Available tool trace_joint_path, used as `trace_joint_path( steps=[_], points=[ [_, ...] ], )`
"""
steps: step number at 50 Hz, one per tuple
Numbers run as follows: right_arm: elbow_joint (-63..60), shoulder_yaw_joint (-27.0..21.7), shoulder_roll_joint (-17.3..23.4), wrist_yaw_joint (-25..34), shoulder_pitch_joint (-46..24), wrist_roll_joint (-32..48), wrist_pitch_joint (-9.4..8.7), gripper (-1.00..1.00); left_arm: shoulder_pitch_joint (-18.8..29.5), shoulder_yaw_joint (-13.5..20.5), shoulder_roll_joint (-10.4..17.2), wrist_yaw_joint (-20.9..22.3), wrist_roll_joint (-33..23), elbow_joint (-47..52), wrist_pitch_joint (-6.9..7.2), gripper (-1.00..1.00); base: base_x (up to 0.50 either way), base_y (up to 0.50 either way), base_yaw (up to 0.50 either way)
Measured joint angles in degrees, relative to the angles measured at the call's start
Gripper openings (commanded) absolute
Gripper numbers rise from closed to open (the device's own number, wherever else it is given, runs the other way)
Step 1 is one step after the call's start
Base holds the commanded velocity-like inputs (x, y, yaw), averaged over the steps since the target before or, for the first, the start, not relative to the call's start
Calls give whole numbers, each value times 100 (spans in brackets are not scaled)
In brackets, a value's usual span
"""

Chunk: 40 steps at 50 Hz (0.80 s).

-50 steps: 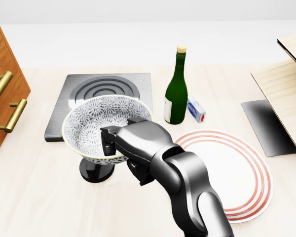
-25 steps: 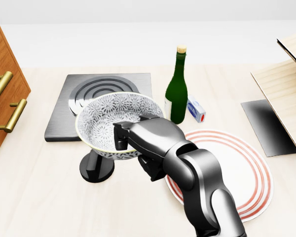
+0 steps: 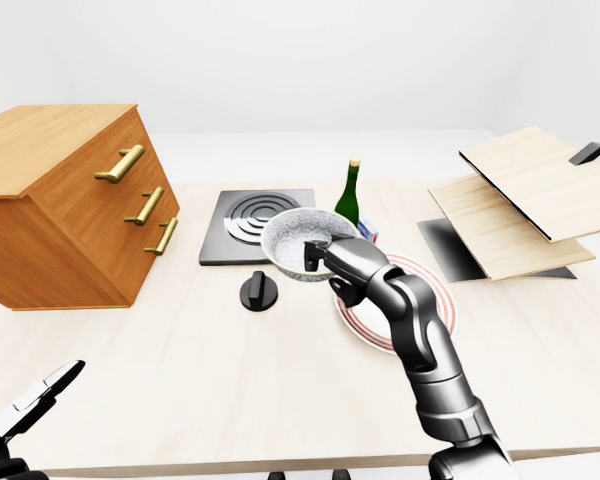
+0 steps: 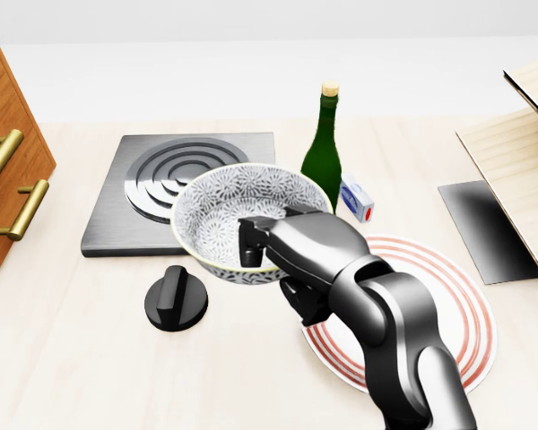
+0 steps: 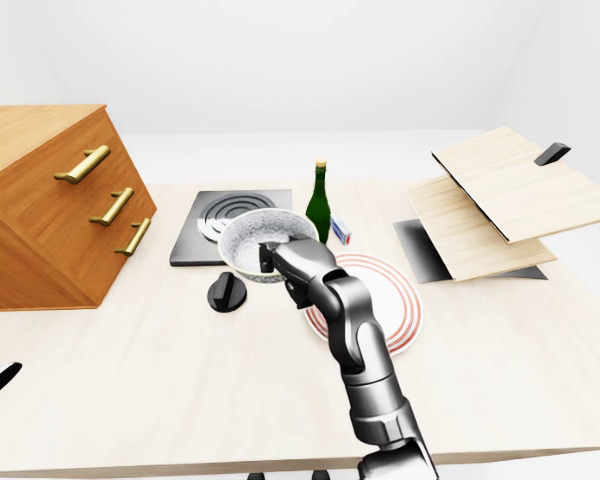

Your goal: Pick up the akita bowl and put it on the plate.

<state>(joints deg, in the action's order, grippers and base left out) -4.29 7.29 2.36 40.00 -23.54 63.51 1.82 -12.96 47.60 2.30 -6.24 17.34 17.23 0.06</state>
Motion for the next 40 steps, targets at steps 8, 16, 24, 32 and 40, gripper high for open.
trace_joint_path(
  steps=[8,16,24,32,40],
  points=[
    [-20,-82,114,0,79,-56,34,-100,-2,2,-1,-2,5,-8,-12,100,0,0,0],
    [-36,-153,210,0,142,-106,61,-100,1,-6,2,-2,4,-48,-53,100,0,0,0],
    [-24,-207,284,0,178,-135,94,-100,-1,-14,5,-8,5,-64,-73,100,0,0,0],
    [-25,-268,359,0,194,-149,123,-100,-6,-15,5,-8,6,-62,-77,100,0,0,0],
    [-22,-338,437,0,197,-178,145,-100,-13,-5,1,-3,10,-36,-60,100,0,0,0]
  ],
)
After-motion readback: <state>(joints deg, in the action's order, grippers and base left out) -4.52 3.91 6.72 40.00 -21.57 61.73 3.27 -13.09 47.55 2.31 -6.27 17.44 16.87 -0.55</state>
